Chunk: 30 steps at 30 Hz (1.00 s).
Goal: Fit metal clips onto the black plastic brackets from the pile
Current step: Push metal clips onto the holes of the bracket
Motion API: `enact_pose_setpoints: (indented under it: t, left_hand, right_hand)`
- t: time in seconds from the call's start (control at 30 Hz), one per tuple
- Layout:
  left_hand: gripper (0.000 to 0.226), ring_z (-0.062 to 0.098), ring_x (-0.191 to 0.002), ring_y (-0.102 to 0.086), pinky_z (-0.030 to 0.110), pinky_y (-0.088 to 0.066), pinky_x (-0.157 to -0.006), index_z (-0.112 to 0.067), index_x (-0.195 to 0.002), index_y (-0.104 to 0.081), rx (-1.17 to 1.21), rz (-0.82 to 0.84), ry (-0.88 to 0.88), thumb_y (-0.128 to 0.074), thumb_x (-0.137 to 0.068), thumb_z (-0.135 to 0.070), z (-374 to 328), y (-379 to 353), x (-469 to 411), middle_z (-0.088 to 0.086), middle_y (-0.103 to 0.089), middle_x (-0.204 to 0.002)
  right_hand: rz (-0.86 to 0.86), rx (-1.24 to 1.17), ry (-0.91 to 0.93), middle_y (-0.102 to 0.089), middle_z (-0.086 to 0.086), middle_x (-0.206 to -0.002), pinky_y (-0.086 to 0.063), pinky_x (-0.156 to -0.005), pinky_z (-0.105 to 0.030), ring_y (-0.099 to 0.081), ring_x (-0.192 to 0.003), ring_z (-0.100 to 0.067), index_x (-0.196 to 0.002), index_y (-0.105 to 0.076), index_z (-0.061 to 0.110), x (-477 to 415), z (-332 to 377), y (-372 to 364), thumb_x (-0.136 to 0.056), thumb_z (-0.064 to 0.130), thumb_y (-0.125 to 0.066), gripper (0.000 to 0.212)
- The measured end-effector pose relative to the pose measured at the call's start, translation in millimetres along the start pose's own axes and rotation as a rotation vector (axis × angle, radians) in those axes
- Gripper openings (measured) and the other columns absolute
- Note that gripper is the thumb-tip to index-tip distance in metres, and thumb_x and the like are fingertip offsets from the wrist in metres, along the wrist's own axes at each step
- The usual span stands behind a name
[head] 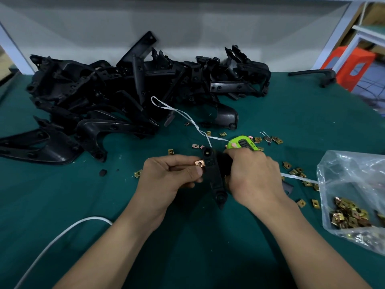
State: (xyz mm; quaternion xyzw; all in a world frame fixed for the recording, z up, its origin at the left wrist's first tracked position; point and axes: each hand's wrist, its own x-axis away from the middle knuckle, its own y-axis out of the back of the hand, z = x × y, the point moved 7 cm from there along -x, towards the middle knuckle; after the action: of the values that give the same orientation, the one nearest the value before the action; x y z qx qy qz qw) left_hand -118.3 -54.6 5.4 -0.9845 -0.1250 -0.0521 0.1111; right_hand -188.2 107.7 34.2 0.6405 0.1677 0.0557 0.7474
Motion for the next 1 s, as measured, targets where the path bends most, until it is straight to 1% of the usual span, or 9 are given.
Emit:
enact_pose_setpoints:
  t: [0.1,0.17,0.33,0.47,0.63,0.73,0.8,0.9,1.0]
  left_hand:
    - [0.013,0.015,-0.062,-0.068,0.019,-0.053,-0.057,-0.004,-0.085,-0.08,-0.039,-0.004,-0.021,-0.08,-0.074,0.003,-1.3,0.1,0.4,0.014,-0.075,-0.074]
    - [0.012,0.016,-0.061,-0.068,0.02,-0.053,-0.056,-0.002,-0.082,-0.08,-0.058,0.0,-0.02,-0.077,-0.076,0.008,-1.8,0.7,0.9,0.016,-0.074,-0.073]
    - [0.017,0.018,-0.058,-0.066,0.021,-0.054,-0.055,-0.007,-0.074,-0.081,-0.121,-0.004,0.013,-0.078,-0.074,0.01,-1.2,-0.3,0.3,0.018,-0.073,-0.069]
    - [0.02,0.017,-0.058,-0.067,0.021,-0.054,-0.055,-0.011,-0.072,-0.081,-0.116,-0.012,0.011,-0.078,-0.075,0.009,-0.1,-0.2,1.4,0.016,-0.073,-0.069]
    - [0.019,0.017,-0.06,-0.067,0.02,-0.054,-0.057,-0.011,-0.073,-0.081,-0.088,-0.032,0.037,-0.076,-0.075,0.007,0.1,1.8,-0.2,0.014,-0.074,-0.071]
    - [0.018,0.018,-0.061,-0.068,0.02,-0.054,-0.058,-0.012,-0.074,-0.081,-0.067,-0.046,0.059,-0.076,-0.075,0.006,0.2,4.4,-1.5,0.015,-0.074,-0.072]
    - [0.019,0.018,-0.061,-0.068,0.02,-0.055,-0.058,-0.012,-0.074,-0.081,-0.088,-0.03,0.058,-0.076,-0.075,0.006,0.1,3.2,-0.7,0.015,-0.074,-0.073]
    - [0.021,0.018,-0.06,-0.067,0.021,-0.054,-0.056,-0.011,-0.074,-0.081,-0.106,-0.014,0.05,-0.076,-0.075,0.009,0.7,0.8,0.2,0.015,-0.073,-0.071]
    - [0.022,0.018,-0.059,-0.067,0.021,-0.053,-0.056,-0.011,-0.074,-0.082,-0.109,-0.009,0.04,-0.076,-0.075,0.01,1.0,0.6,-0.1,0.014,-0.073,-0.07]
  right_hand:
    - [-0.012,0.054,0.002,-0.034,0.009,-0.057,-0.029,-0.058,-0.034,-0.04,-0.062,-0.029,-0.083,-0.056,0.031,0.4,0.3,2.5,-0.074,0.008,-0.062,0.026]
    - [-0.028,0.086,0.0,-0.033,0.008,-0.057,-0.029,-0.057,-0.034,-0.041,-0.062,-0.03,-0.081,-0.054,0.031,0.6,-0.1,4.3,-0.073,0.006,-0.062,0.027]
    - [-0.026,0.126,0.007,-0.034,0.006,-0.056,-0.024,-0.052,-0.032,-0.042,-0.061,-0.029,-0.083,-0.059,0.028,0.2,3.2,2.3,-0.073,0.007,-0.062,0.024]
    - [-0.05,0.149,0.022,-0.032,0.006,-0.054,-0.017,-0.048,-0.031,-0.04,-0.06,-0.028,-0.078,-0.053,0.028,0.6,5.8,2.1,-0.074,0.006,-0.059,0.023]
    - [-0.024,0.101,-0.01,-0.032,0.008,-0.055,-0.028,-0.056,-0.032,-0.039,-0.059,-0.027,-0.079,-0.052,0.029,0.8,4.1,-0.3,-0.074,0.006,-0.06,0.025]
    - [-0.053,0.08,-0.024,-0.031,0.008,-0.055,-0.029,-0.057,-0.033,-0.034,-0.054,-0.026,-0.075,-0.048,0.03,0.8,0.3,3.8,-0.071,0.004,-0.06,0.029]
    - [-0.052,0.087,-0.022,-0.031,0.009,-0.055,-0.029,-0.057,-0.033,-0.037,-0.057,-0.028,-0.076,-0.05,0.03,0.2,-0.2,4.5,-0.071,0.005,-0.061,0.028]
    - [-0.025,0.113,-0.015,-0.033,0.008,-0.054,-0.021,-0.049,-0.031,-0.037,-0.057,-0.027,-0.08,-0.057,0.029,0.1,2.5,2.9,-0.071,0.005,-0.062,0.026]
    - [-0.02,0.145,-0.008,-0.033,0.007,-0.054,-0.014,-0.046,-0.027,-0.037,-0.057,-0.027,-0.079,-0.056,0.029,0.4,4.3,3.2,-0.07,0.003,-0.063,0.028]
